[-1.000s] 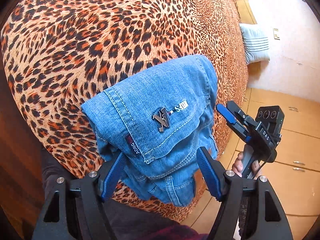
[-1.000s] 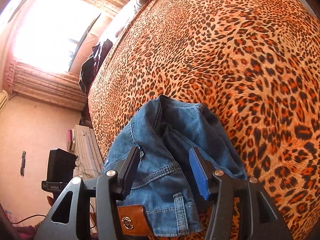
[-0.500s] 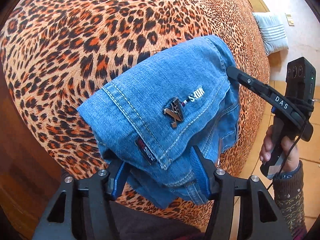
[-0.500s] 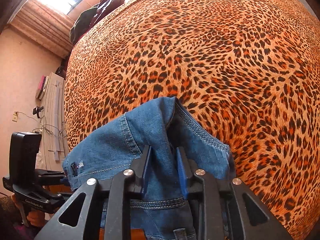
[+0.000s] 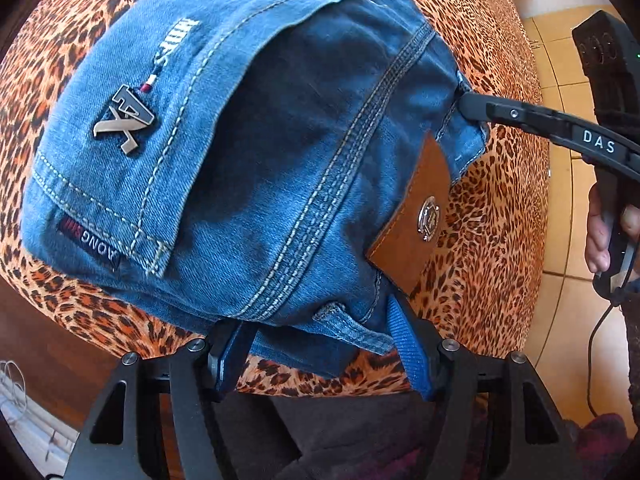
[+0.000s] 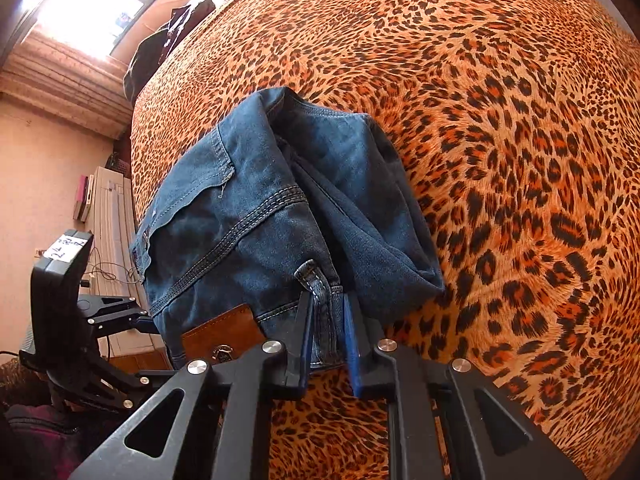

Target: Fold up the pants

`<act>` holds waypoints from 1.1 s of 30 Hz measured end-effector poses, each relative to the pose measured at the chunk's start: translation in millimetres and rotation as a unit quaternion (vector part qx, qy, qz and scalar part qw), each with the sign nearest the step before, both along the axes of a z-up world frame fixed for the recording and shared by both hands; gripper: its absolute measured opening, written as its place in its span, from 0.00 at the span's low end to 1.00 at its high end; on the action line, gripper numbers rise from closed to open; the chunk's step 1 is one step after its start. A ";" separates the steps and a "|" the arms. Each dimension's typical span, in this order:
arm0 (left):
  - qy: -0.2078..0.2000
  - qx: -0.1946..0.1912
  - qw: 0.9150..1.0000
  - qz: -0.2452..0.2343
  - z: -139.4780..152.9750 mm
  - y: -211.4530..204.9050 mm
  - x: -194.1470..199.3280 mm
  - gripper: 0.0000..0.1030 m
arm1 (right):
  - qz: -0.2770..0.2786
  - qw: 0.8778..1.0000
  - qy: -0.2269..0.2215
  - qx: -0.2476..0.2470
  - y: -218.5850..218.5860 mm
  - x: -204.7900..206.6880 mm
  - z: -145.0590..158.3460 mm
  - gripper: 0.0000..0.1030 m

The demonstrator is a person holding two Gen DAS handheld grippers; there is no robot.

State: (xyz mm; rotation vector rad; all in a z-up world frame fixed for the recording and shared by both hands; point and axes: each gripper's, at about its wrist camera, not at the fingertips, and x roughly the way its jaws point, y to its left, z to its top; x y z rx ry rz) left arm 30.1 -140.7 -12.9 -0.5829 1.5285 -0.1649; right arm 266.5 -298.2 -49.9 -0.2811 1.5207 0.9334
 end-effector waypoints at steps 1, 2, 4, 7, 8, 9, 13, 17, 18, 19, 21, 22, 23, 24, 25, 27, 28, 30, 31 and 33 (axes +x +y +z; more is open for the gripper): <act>-0.001 0.000 1.000 -0.003 -0.1 0.6 3.6 0.62 | -0.001 1.000 -0.001 -0.016 -2.4 -0.7 -8.3 0.13; 0.002 -0.002 1.000 -0.007 0.2 -0.1 2.5 0.62 | 0.003 0.999 -0.007 -0.034 -2.6 -3.0 -17.0 0.13; 0.001 -0.018 1.000 -0.002 3.5 5.3 1.5 0.56 | 0.002 0.999 -0.012 -0.040 0.4 -5.8 -18.7 0.17; -0.030 -0.041 0.999 0.012 17.2 32.2 -7.7 0.57 | -0.004 1.000 -0.011 -0.019 2.3 -2.1 4.1 0.22; -0.044 -0.039 0.998 0.020 25.0 43.4 -12.7 0.59 | -0.013 1.000 -0.013 -0.007 0.7 1.3 13.2 0.26; -0.055 -0.037 0.997 0.033 32.2 55.2 -18.3 0.63 | -0.026 1.000 -0.016 0.007 -2.9 6.6 20.1 0.34; -0.060 -0.014 0.991 0.122 38.1 116.3 -27.9 0.73 | -0.087 0.995 -0.003 0.051 -4.1 25.7 32.5 0.45; -0.059 0.034 0.984 0.167 43.9 144.9 -19.2 0.72 | -0.131 0.988 0.031 0.069 11.4 31.9 26.6 0.45; -0.066 0.055 0.982 0.168 49.2 148.0 -17.3 0.72 | -0.136 0.988 0.034 0.071 16.2 30.3 27.4 0.45; -0.074 0.071 0.981 0.166 49.9 136.8 -11.6 0.72 | -0.137 0.987 0.036 0.073 22.6 28.5 27.7 0.45; -0.086 0.093 0.978 0.163 59.5 137.0 -8.4 0.73 | -0.135 0.987 0.039 0.080 30.1 22.8 30.2 0.45; -0.090 0.102 0.978 0.158 59.4 127.5 -4.0 0.73 | -0.133 0.987 0.037 0.081 32.3 19.7 32.5 0.45; -0.093 0.108 0.978 0.152 62.8 122.6 -1.3 0.73 | -0.131 0.987 0.034 0.081 32.5 15.1 33.8 0.45; -0.093 0.112 0.979 0.144 66.1 120.7 0.6 0.73 | -0.132 0.988 0.030 0.079 31.6 12.0 34.8 0.45; -0.095 0.116 0.979 0.135 68.6 118.6 3.3 0.73 | -0.135 0.988 0.027 0.076 29.3 9.8 36.0 0.45; -0.100 0.121 0.981 0.116 71.6 116.4 10.8 0.73 | -0.150 0.985 0.027 0.075 21.5 6.7 35.2 0.45; -0.102 0.123 0.981 0.106 73.0 115.2 14.1 0.73 | -0.162 0.984 0.028 0.076 14.4 4.4 35.4 0.45; -0.106 0.118 0.984 0.086 71.7 113.7 22.1 0.73 | -0.191 0.978 0.030 0.079 -2.6 0.8 36.0 0.46; -0.108 0.116 0.985 0.075 75.8 115.1 24.7 0.73 | -0.206 0.975 0.030 0.079 -11.1 -1.5 36.3 0.47; -0.109 0.114 0.986 0.050 71.8 115.0 33.7 0.73 | -0.240 0.967 0.029 0.076 -27.1 -7.5 35.5 0.51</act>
